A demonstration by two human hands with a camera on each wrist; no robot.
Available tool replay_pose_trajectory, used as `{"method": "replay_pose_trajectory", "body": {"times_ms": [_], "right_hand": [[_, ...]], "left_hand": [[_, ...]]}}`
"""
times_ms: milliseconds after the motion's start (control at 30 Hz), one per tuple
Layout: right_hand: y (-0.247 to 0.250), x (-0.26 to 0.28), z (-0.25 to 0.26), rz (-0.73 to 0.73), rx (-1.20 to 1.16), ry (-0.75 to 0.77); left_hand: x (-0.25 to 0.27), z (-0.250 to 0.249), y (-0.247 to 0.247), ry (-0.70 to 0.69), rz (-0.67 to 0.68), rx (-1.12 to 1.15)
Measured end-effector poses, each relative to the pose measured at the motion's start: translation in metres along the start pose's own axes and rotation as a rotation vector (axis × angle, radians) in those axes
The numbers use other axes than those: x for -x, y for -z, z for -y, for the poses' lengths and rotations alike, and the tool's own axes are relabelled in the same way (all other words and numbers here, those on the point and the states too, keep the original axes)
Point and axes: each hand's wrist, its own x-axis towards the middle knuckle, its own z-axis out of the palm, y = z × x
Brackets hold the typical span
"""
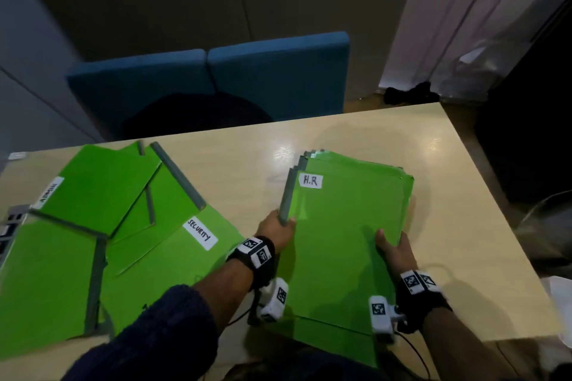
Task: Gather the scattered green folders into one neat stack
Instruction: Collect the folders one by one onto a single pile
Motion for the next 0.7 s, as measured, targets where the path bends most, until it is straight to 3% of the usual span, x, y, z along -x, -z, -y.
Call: {"method": "replay_pose_trajectory", "body": {"times_ms": [133,267,333,433,567,700], "right_hand": [[-0.003,0.01,0.001,0.004,0.046,0.018],[-0.011,0.014,0.009,0.007,-0.088,0.026],[-0.023,0.016,0.017,0.02,-0.124,0.057],[-0.048,0.013,0.032,0.025,-0.136,0.094],[-0.082,0.009,0.042,0.04,-0.072,0.113],[-0.106,0.004,0.027,0.031,0.034,0.1]], "left_hand": [[0.005,0.002,0.006,-0.051,0.046,0.024],[0.008,0.018,0.048,-0.173,0.082,0.403],[0.004,0.037,0.08,-0.18,-0.08,0.494],[-0.005,0.083,0.133,-0.009,-0.343,0.541],[-0.005,0.166,0.192,0.201,-0.459,0.569],[0.015,0.249,0.237,0.266,-0.585,0.197]]}}
